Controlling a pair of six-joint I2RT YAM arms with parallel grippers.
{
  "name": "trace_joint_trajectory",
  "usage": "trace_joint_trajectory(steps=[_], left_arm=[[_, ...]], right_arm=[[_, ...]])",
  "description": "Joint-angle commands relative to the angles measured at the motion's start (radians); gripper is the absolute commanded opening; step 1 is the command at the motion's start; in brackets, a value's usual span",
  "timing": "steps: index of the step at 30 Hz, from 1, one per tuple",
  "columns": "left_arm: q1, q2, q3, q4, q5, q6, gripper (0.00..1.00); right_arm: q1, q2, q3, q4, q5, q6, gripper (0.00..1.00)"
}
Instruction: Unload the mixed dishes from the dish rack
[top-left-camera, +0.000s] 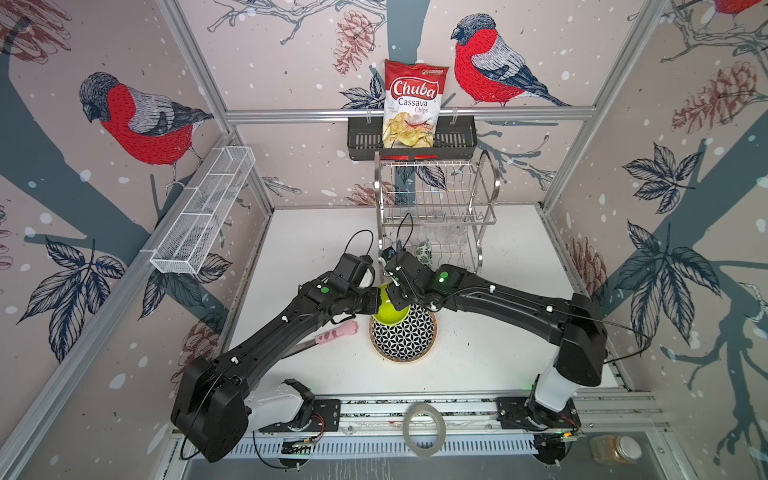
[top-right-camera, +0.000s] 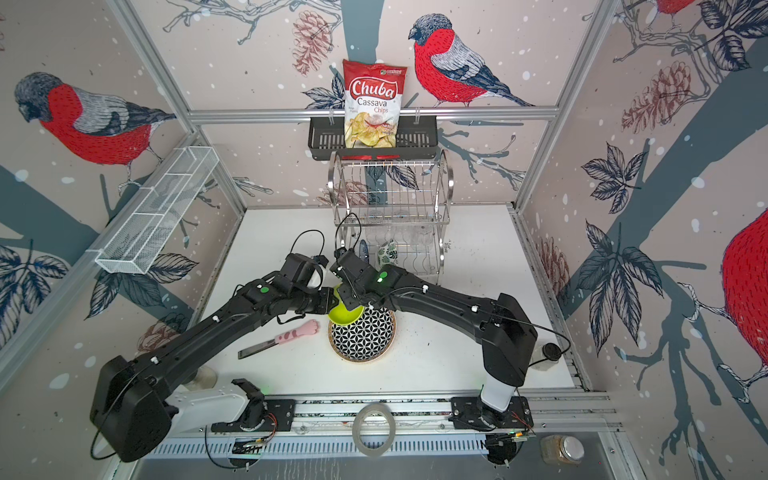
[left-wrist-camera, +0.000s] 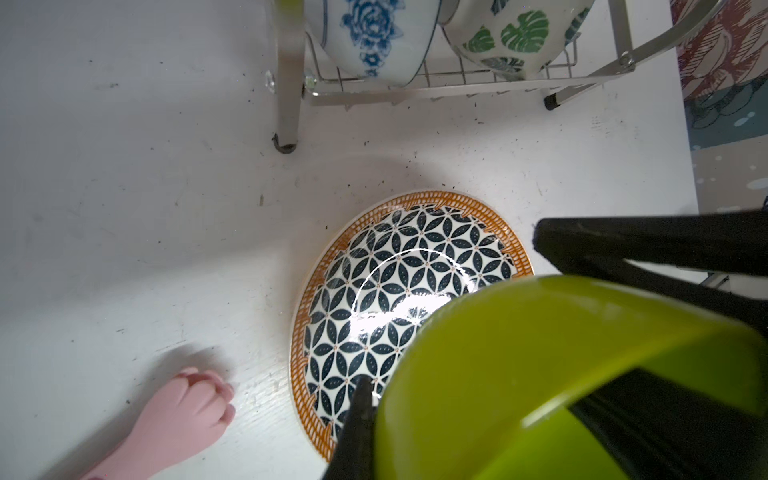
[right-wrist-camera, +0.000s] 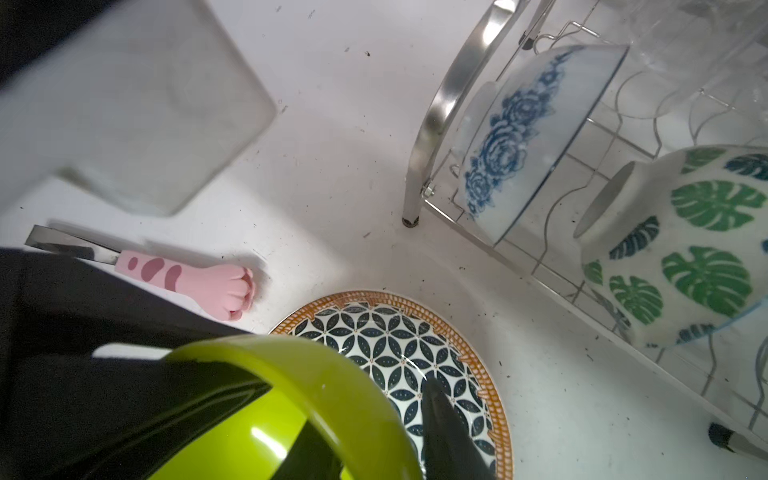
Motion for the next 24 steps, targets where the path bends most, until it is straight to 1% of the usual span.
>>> trace_joint_trajectory(steps=[1, 3, 6, 7, 10, 13, 17, 21, 22, 24], left_arm=[[0.000, -0.018, -0.010, 0.048, 0.010, 0.008, 0.00], [0.000, -0.022, -0.018, 0.056, 0.015, 0.004, 0.00], [0.001, -0.029, -0.026, 0.061, 0.012, 0.001, 0.00], [0.000, -0.033, -0.028, 0.064, 0.006, -0.002, 0.00], [0.001, -0.051, -0.035, 0.089, -0.002, -0.015, 0.00], [0.000, -0.081, -0.043, 0.130, -0.002, -0.026, 0.19], [0.002, -0.121, -0.043, 0.187, -0.031, -0.036, 0.41], [0.003, -0.177, -0.042, 0.274, -0.071, -0.058, 0.71], [0.003, -0.197, -0.048, 0.311, -0.073, -0.062, 0.75], [0.003, -0.231, -0.058, 0.376, -0.087, -0.064, 0.81]], right_arm=[[0.019, 0.011, 0.023, 0.002, -0.005, 0.020, 0.22], [0.025, 0.015, 0.031, -0.006, -0.003, 0.027, 0.16], [0.036, 0.015, 0.025, -0.011, 0.004, 0.037, 0.02], [0.038, 0.013, 0.020, -0.011, 0.003, 0.038, 0.00], [0.040, 0.000, 0.000, -0.013, 0.004, 0.051, 0.00], [0.038, -0.040, -0.044, -0.009, 0.010, 0.074, 0.00], [0.024, -0.124, -0.136, -0.009, 0.019, 0.122, 0.00], [-0.013, -0.246, -0.263, -0.027, 0.052, 0.183, 0.00], [-0.027, -0.283, -0.302, -0.031, 0.063, 0.202, 0.00], [-0.060, -0.359, -0.384, -0.036, 0.072, 0.240, 0.00]])
